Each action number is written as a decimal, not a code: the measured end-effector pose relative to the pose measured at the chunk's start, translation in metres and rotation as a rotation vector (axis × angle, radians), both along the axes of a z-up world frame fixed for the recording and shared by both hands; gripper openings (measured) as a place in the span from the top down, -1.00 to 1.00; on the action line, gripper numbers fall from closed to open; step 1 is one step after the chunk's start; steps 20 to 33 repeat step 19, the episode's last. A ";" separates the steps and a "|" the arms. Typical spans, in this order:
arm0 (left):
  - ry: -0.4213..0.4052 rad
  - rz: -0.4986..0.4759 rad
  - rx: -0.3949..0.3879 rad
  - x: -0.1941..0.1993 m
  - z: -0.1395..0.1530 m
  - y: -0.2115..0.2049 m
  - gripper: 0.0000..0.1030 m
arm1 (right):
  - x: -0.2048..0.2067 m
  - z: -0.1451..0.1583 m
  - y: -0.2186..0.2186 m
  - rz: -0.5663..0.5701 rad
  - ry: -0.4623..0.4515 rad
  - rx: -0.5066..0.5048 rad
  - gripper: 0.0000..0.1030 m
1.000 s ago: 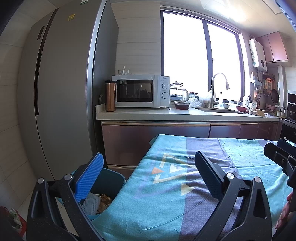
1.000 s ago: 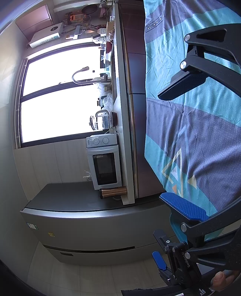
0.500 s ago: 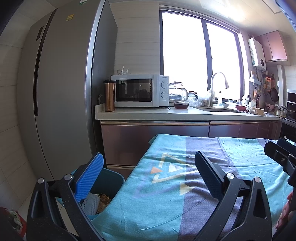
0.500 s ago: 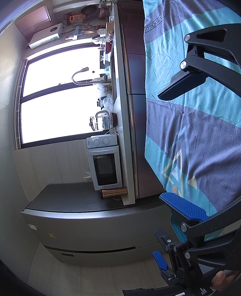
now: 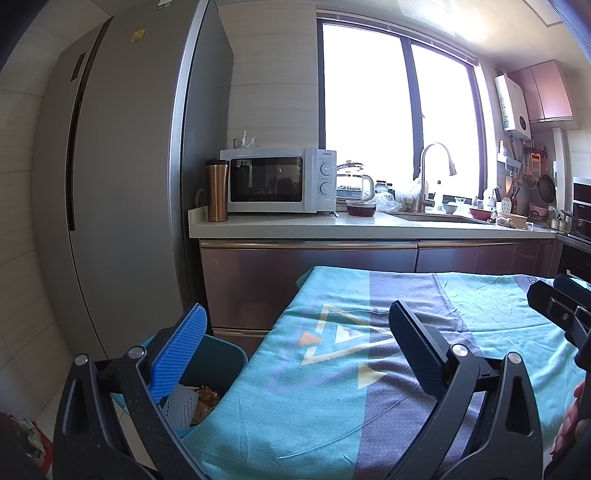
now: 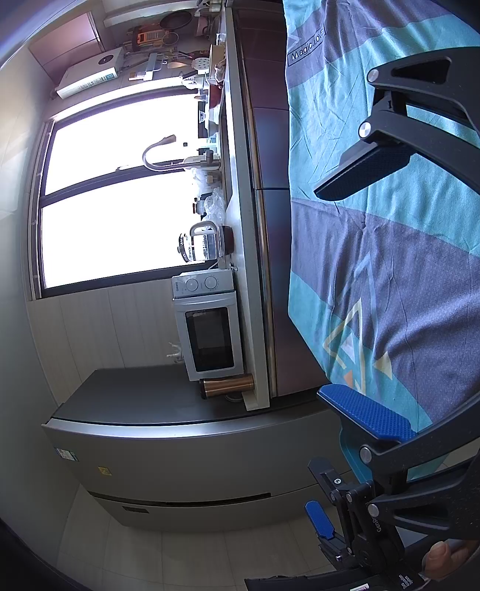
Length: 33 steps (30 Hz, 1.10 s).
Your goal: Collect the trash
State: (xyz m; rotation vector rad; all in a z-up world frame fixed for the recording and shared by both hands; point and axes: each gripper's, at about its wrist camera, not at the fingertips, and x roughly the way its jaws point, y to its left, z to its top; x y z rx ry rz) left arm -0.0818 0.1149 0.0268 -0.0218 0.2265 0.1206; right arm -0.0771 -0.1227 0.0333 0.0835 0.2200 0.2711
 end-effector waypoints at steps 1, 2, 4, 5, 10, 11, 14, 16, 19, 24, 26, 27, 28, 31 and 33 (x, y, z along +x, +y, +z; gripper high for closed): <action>0.001 -0.001 0.000 0.001 0.000 0.000 -0.89 | 0.000 0.000 0.000 0.000 0.000 0.001 -0.87; 0.001 -0.001 0.001 0.001 -0.001 0.000 -0.89 | 0.000 0.000 0.000 0.000 0.001 0.001 -0.87; -0.004 -0.001 0.009 0.001 -0.001 -0.002 -0.89 | 0.000 0.000 0.000 -0.001 0.000 0.002 -0.87; -0.004 -0.004 0.014 0.001 -0.002 -0.003 -0.89 | 0.000 -0.001 -0.001 -0.001 0.000 0.002 -0.87; 0.006 -0.026 0.018 0.005 -0.004 -0.009 -0.89 | 0.000 -0.002 -0.003 -0.006 0.004 0.003 -0.87; 0.018 -0.033 0.014 0.008 -0.005 -0.010 -0.89 | 0.000 -0.002 -0.004 -0.010 0.005 0.000 -0.87; 0.078 -0.067 0.003 0.023 -0.008 -0.013 -0.89 | 0.003 -0.004 -0.014 -0.024 0.018 0.013 -0.87; 0.147 -0.101 -0.021 0.040 -0.011 -0.015 -0.89 | 0.007 -0.005 -0.023 -0.045 0.040 0.003 -0.87; 0.270 -0.142 -0.046 0.076 -0.021 -0.020 -0.89 | 0.016 -0.010 -0.043 -0.079 0.087 -0.003 -0.87; 0.270 -0.142 -0.046 0.076 -0.021 -0.020 -0.89 | 0.016 -0.010 -0.043 -0.079 0.087 -0.003 -0.87; 0.270 -0.142 -0.046 0.076 -0.021 -0.020 -0.89 | 0.016 -0.010 -0.043 -0.079 0.087 -0.003 -0.87; 0.270 -0.142 -0.046 0.076 -0.021 -0.020 -0.89 | 0.016 -0.010 -0.043 -0.079 0.087 -0.003 -0.87; 0.270 -0.142 -0.046 0.076 -0.021 -0.020 -0.89 | 0.016 -0.010 -0.043 -0.079 0.087 -0.003 -0.87; 0.270 -0.142 -0.046 0.076 -0.021 -0.020 -0.89 | 0.016 -0.010 -0.043 -0.079 0.087 -0.003 -0.87; 0.270 -0.142 -0.046 0.076 -0.021 -0.020 -0.89 | 0.016 -0.010 -0.043 -0.079 0.087 -0.003 -0.87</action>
